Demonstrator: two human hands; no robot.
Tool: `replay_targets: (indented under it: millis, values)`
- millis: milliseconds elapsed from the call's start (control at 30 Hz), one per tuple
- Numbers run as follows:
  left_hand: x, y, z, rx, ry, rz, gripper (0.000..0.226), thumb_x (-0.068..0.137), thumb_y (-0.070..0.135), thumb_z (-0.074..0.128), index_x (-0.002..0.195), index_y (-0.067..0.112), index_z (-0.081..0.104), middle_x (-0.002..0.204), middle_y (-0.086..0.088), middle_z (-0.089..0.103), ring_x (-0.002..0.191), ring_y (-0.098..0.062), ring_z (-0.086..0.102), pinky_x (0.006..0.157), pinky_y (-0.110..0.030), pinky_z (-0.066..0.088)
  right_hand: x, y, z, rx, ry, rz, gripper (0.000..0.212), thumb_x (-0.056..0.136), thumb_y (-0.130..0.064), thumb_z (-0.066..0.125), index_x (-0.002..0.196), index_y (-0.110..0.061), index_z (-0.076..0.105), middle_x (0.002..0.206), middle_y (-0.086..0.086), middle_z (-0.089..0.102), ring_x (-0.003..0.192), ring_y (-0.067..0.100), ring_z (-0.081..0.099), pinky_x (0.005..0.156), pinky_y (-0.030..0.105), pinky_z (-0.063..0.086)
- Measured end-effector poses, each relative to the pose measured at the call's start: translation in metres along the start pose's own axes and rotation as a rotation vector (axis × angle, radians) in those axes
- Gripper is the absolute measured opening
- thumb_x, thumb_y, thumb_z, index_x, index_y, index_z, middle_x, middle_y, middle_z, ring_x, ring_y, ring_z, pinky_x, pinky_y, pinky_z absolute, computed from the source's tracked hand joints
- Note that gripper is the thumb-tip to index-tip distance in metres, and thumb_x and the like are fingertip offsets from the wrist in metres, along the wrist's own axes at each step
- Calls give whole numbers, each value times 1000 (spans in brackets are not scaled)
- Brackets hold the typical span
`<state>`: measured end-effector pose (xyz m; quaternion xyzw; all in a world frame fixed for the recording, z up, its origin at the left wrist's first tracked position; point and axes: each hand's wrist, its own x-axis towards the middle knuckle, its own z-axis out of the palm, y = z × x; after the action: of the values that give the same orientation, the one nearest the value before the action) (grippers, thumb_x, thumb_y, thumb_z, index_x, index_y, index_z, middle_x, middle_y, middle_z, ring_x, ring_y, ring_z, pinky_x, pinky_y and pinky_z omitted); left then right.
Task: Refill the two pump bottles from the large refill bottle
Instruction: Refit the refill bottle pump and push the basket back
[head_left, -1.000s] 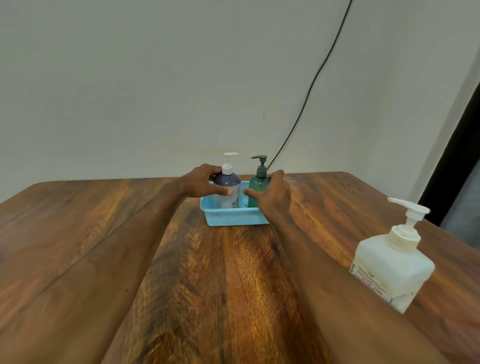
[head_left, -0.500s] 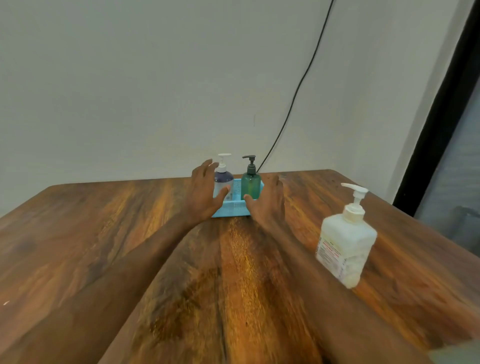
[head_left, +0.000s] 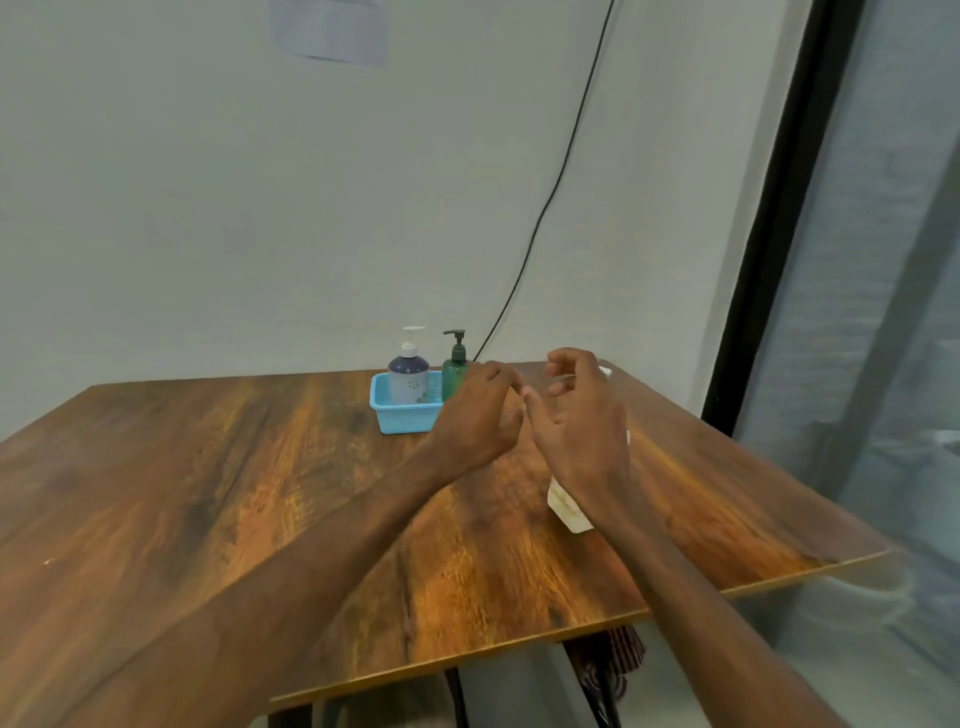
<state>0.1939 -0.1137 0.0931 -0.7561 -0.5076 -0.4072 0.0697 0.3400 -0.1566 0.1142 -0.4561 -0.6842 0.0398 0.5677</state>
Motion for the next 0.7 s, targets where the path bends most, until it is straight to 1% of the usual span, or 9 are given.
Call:
replay_targets:
  millis: [133,167,233,333,400,467,533,633,700]
  values:
    - [6,20,2,9,-133,6,24,92,25,66,115,19,62,123,0,63,113,-14,53,97,-32,48,-8,11,-36,29,135,-70,54,83,-37,79,127,-26,50,117,-10,57,99,7,57,80,26,57]
    - [8,23,3,13,-167,5,25,93,27,66,116,19,62,124,0,63,113,-15,55,98,-35,50,-9,15,-41,22,154,-54,59,81,-38,81,128,-24,48,119,-9,55,103,7,56,83,24,55]
    - [9,31,5,30,-229,-14,26,94,28,66,118,18,61,125,0,63,112,-17,58,96,-36,53,-10,28,-45,-35,159,18,75,75,-41,85,134,-21,43,129,-5,51,116,10,51,93,21,48]
    - [10,34,11,30,-287,-18,26,95,23,65,120,14,60,121,-4,64,104,-18,61,88,-32,55,-13,55,-41,-112,28,192,103,66,-49,89,146,-17,31,144,3,44,133,20,43,106,32,42]
    - [11,31,17,22,-349,-13,29,93,19,66,121,15,59,118,-4,66,100,-18,63,88,-32,57,-17,72,-34,-127,-110,318,115,61,-54,90,148,-16,27,145,5,44,133,23,46,105,41,48]
    - [12,28,23,12,-414,-13,38,92,23,70,127,20,57,122,-1,68,104,-17,66,91,-36,59,-22,89,-24,-114,-211,390,114,57,-58,90,145,-18,30,137,3,52,124,23,56,93,41,57]
    - [17,24,28,10,-470,6,39,93,25,71,130,19,58,123,0,68,106,-17,66,92,-34,58,-30,103,-15,-73,-274,404,101,58,-58,88,139,-21,40,130,-3,59,116,18,63,86,35,59]
    - [29,15,41,15,-509,26,29,95,20,69,123,16,62,115,-2,69,101,-18,66,85,-27,55,-34,118,-6,-33,-318,411,94,63,-64,82,141,-25,45,135,-6,61,119,16,62,95,40,56]
    - [40,4,52,37,-525,-23,26,96,18,68,120,18,61,113,-1,67,101,-19,66,85,-27,55,-25,128,-5,-20,-328,435,91,67,-59,83,142,-26,44,140,-5,59,123,17,61,98,38,53]
